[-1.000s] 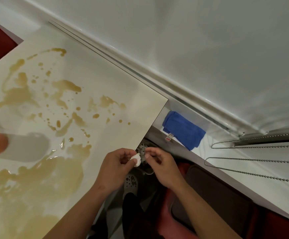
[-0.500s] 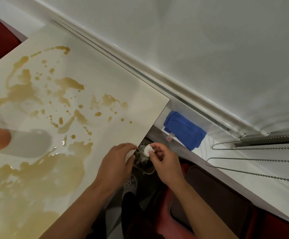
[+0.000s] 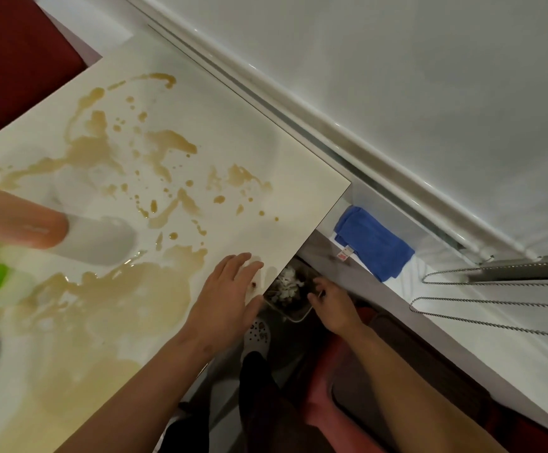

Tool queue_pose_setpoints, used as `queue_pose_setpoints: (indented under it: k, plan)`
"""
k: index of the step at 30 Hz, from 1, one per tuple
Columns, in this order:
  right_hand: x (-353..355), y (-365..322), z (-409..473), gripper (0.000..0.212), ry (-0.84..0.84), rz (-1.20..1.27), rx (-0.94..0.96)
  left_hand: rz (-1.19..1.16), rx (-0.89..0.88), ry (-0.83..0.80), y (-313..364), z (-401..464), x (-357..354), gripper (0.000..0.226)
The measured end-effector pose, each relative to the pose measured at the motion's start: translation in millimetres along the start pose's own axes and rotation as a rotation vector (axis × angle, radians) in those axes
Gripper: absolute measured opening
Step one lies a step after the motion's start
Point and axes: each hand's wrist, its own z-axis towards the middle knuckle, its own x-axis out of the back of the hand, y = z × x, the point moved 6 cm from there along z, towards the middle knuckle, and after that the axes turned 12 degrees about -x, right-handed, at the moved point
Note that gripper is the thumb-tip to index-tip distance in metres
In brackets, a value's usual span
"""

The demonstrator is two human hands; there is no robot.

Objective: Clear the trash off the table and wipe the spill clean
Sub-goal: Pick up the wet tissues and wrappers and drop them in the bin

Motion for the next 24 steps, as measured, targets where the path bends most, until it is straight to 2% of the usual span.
queue_pose_setpoints:
  k: [5, 13, 16, 24]
  plan:
    - [3.5, -31.2, -52.3, 0.032, 0.006, 0.07, 0.108, -0.071, 0.068, 0.056, -11.5, -45.7, 24.0, 0.052]
    - [-12.3, -133.8, -173.2, 0.025, -0.013, 0.228, 0.368, -0.122, 0.224, 0.171, -55.1, -186.1, 67.7, 0.041]
    - [-36.0, -179.4, -218.1, 0.022, -0.063, 0.226, 0.474, -0.142, 0.297, 0.233, -70.8, -247.8, 86.8, 0.038]
    - [-138.8, -271.9, -313.6, 0.024, -0.238, 0.03, 0.671, -0.166, 0.511, 0.453, -118.4, -419.1, 127.2, 0.036]
